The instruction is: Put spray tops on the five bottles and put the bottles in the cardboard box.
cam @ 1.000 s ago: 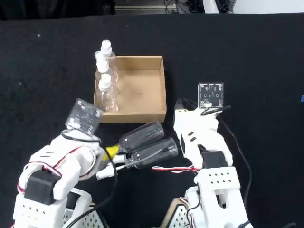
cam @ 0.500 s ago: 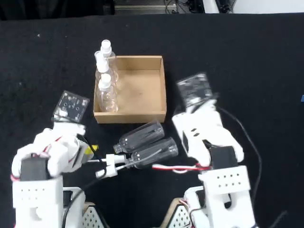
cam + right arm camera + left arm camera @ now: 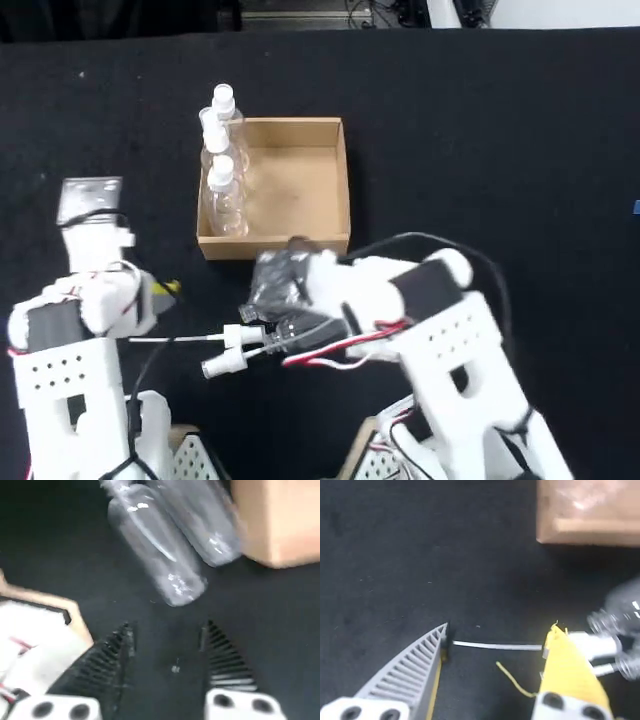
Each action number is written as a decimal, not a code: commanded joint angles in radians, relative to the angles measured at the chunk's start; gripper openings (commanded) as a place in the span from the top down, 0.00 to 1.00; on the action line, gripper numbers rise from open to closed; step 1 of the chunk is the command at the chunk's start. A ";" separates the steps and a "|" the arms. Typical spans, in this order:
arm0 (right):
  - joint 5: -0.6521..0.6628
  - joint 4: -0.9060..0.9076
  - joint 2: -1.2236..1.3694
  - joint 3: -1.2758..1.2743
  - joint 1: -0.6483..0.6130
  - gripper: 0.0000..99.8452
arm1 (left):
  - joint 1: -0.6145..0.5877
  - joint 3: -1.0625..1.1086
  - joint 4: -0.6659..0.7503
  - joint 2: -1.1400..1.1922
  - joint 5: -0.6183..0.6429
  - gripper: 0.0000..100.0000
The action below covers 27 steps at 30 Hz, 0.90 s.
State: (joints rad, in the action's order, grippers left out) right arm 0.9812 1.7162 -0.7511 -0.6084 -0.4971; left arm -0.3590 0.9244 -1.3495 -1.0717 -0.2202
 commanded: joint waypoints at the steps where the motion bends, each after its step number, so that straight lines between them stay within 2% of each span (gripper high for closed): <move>1: 0.057 0.003 0.028 -0.031 -0.120 0.81 | -0.134 -0.021 0.051 0.011 0.051 0.72; 5: 0.063 -0.089 0.036 -0.128 -0.221 0.80 | -0.237 -0.021 0.083 0.014 0.132 0.72; 8: 0.063 -0.169 0.050 -0.219 -0.259 0.80 | -0.257 -0.022 0.083 0.014 0.160 0.72; 15: 0.060 -0.370 0.122 -0.374 -0.259 0.80 | -0.252 -0.019 0.083 0.014 0.163 0.72; 22: 0.057 -0.356 0.145 -0.395 -0.259 0.81 | -0.252 -0.015 0.083 0.009 0.163 0.72; 27: 0.057 -0.327 0.145 -0.397 -0.258 0.95 | -0.252 -0.015 0.083 0.006 0.163 0.72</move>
State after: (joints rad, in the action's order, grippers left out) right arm 1.0349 1.3679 -0.6068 -1.0073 -0.7457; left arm -0.6015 0.9244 -1.2866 -1.0625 -0.0621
